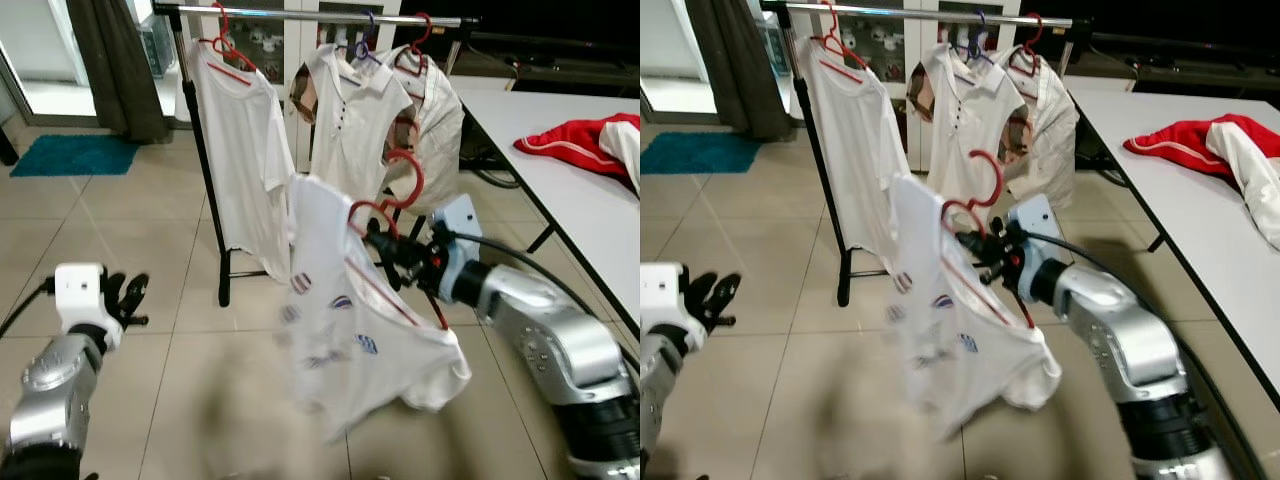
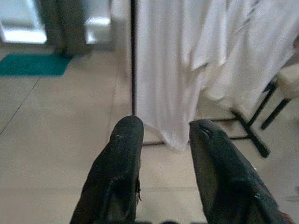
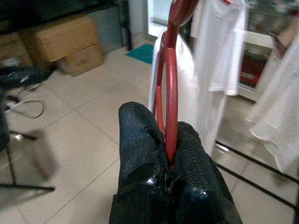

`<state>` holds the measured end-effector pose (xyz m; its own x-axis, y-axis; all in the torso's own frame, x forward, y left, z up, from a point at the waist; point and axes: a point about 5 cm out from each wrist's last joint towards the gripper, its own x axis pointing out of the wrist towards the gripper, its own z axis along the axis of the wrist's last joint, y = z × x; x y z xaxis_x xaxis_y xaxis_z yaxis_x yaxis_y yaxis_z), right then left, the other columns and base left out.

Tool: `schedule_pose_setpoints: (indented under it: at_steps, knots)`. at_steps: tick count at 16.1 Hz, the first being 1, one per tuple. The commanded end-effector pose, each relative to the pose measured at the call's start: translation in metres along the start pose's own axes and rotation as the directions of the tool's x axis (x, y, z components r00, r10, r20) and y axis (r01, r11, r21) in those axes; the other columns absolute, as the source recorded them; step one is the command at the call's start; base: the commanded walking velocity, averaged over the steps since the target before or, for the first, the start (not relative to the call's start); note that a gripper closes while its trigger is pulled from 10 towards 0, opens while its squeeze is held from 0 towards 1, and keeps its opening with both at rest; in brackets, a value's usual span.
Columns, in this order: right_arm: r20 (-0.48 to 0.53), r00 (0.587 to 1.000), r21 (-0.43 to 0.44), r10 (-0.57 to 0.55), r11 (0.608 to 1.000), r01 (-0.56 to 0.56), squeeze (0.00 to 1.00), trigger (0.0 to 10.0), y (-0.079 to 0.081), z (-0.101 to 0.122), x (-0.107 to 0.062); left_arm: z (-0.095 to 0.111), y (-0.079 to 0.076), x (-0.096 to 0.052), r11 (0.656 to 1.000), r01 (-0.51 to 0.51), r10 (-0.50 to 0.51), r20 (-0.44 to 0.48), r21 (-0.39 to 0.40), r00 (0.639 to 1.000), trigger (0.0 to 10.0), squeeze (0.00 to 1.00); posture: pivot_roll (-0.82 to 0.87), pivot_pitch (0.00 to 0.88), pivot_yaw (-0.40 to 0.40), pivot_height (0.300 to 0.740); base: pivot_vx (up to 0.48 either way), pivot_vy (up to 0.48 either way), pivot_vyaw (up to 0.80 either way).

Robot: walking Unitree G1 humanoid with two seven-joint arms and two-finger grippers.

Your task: Hang hanger

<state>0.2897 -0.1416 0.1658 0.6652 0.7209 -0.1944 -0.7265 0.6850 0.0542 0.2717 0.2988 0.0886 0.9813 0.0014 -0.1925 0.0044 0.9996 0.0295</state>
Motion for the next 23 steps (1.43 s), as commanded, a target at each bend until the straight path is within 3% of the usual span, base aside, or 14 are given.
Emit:
schedule_pose_setpoints:
  at_steps: [1, 3, 5, 6, 7, 9, 11, 12, 15, 16, 17, 23]
  knots:
    - [0.076, 0.993, -0.063, 0.09, 0.994, -0.085, 0.0, 10.0, 0.005, 0.021, -0.005, 0.023, -0.005, 0.007, 0.994, 0.099, -0.102, 0.073, 0.036, 0.992, 10.0, 1.0, -0.12, 0.0, -0.049, 0.719, 0.0, 0.0, 0.0]
    - [0.073, 0.984, -0.095, 0.162, 0.983, -0.155, 0.0, 10.0, 0.007, 0.025, -0.008, 0.039, -0.009, 0.01, 0.976, 0.199, -0.208, 0.109, 0.086, 0.972, 10.0, 1.0, -0.12, 0.0, -0.049, 0.719, 0.0, 0.0, 0.0]
    - [0.037, 0.95, -0.151, 0.309, 0.942, -0.3, 0.0, 10.0, 0.013, 0.03, -0.013, 0.06, -0.018, 0.011, 0.882, 0.403, -0.432, 0.076, 0.246, 0.899, 10.0, 1.0, -0.12, 0.0, -0.04, 0.719, 0.0, 0.0, 0.0]
    - [0.015, 0.934, -0.173, 0.356, 0.921, -0.348, 0.0, 10.0, 0.014, 0.031, -0.014, 0.068, -0.02, 0.01, 0.842, 0.479, -0.509, 0.073, 0.249, 0.858, 10.0, 0.95, -0.12, 0.0, -0.039, 0.719, 0.0, 0.0, 0.0]
    - [0.001, 0.916, -0.189, 0.4, 0.9, -0.393, 0.0, 10.0, 0.016, 0.034, -0.016, 0.074, -0.022, 0.008, 0.804, 0.547, -0.574, 0.068, 0.233, 0.816, 10.0, 0.0, -0.12, 0.0, -0.038, 0.719, 0.0, 0.0, 0.0]
    - [-0.006, 0.9, -0.2, 0.436, 0.881, -0.429, 0.0, 10.0, 0.017, 0.037, -0.017, 0.075, -0.023, 0.007, 0.768, 0.598, -0.622, 0.046, 0.23, 0.781, 10.0, 0.0, -0.12, 0.0, -0.038, 0.719, 0.0, 0.0, 0.0]
    - [-0.019, 0.866, -0.214, 0.5, 0.844, -0.492, 0.0, 10.0, 0.022, 0.04, -0.018, 0.077, -0.026, 0.004, 0.708, 0.68, -0.698, 0.041, 0.189, 0.715, 10.0, 0.0, -0.12, 0.0, -0.037, 0.719, 0.0, 0.0, 0.0]
    - [-0.028, 0.846, -0.22, 0.533, 0.822, -0.525, 0.0, 10.0, 0.026, 0.041, -0.019, 0.075, -0.028, 0.0, 0.661, 0.733, -0.743, 0.001, 0.161, 0.67, 10.0, 0.0, -0.12, 0.0, -0.035, 0.719, 0.0, 0.0, 0.0]
    - [-0.031, 0.829, -0.225, 0.559, 0.804, -0.551, 0.0, 10.0, 0.029, 0.042, -0.02, 0.071, -0.026, -0.004, 0.618, 0.776, -0.777, -0.05, 0.128, 0.627, 10.0, 0.0, -0.12, 0.0, -0.03, 0.719, 0.0, 0.0, 0.0]
    - [-0.03, 0.827, -0.226, 0.561, 0.802, -0.552, 0.0, 10.0, 0.029, 0.042, -0.02, 0.071, -0.026, -0.005, 0.611, 0.782, -0.784, -0.046, 0.12, 0.619, 4.2, 0.0, -0.12, 0.0, -0.029, 0.719, 0.0, 0.0, 0.0]
    - [-0.029, 0.827, -0.227, 0.561, 0.802, -0.552, 0.0, 10.0, 0.029, 0.042, -0.021, 0.071, -0.025, -0.005, 0.609, 0.786, -0.787, -0.043, 0.108, 0.616, 0.0, 0.0, -0.12, 0.0, -0.028, 0.719, 0.0, 0.0, 0.0]
    - [-0.023, 0.834, -0.226, 0.551, 0.81, -0.541, 0.0, 10.0, 0.028, 0.04, -0.019, 0.067, -0.02, -0.01, 0.616, 0.783, -0.78, -0.074, 0.082, 0.621, 0.0, 0.0, -0.11, 0.0, -0.027, 0.719, 0.0, 0.0, 0.0]
